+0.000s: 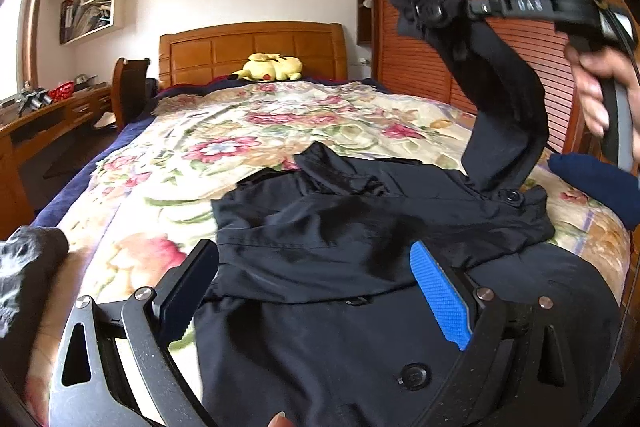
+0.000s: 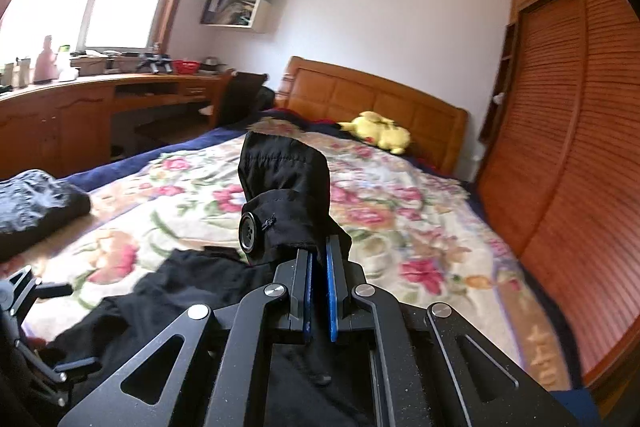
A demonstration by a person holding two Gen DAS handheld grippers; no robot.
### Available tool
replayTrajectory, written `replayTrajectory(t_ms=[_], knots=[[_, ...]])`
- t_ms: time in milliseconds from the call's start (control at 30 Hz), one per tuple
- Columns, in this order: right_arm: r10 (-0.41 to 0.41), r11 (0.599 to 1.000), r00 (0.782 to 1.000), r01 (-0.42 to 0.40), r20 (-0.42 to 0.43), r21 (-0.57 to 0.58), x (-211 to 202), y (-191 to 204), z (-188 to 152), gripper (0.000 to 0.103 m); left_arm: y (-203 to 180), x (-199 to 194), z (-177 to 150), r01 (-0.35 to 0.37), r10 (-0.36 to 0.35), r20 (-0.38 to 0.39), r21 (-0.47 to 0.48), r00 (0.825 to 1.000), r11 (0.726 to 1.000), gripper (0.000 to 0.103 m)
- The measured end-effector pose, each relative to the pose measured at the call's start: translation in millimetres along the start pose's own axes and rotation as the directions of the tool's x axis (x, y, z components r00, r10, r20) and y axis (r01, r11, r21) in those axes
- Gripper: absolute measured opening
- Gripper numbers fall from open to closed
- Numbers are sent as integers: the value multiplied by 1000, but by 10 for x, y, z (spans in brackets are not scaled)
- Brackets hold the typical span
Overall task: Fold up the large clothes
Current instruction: 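Carry the sleeve across the coat body and open the right tool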
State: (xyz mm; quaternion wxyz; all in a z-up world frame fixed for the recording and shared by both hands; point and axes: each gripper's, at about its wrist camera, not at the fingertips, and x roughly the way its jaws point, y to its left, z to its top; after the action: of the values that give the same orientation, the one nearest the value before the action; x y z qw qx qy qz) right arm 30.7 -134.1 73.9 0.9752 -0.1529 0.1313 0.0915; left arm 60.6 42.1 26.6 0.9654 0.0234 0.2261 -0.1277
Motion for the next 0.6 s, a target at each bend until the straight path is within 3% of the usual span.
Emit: replayTrajectory(t_ms=[400, 600], knots=[[132, 991, 983, -128, -127, 38, 413, -139, -245, 6, 335, -76, -30, -50, 50, 10, -59, 999, 997, 97], [204, 978, 964, -195, -169, 69, 490, 25, -278, 6, 417, -70, -54, -66, 66, 3, -72, 998, 995, 97]])
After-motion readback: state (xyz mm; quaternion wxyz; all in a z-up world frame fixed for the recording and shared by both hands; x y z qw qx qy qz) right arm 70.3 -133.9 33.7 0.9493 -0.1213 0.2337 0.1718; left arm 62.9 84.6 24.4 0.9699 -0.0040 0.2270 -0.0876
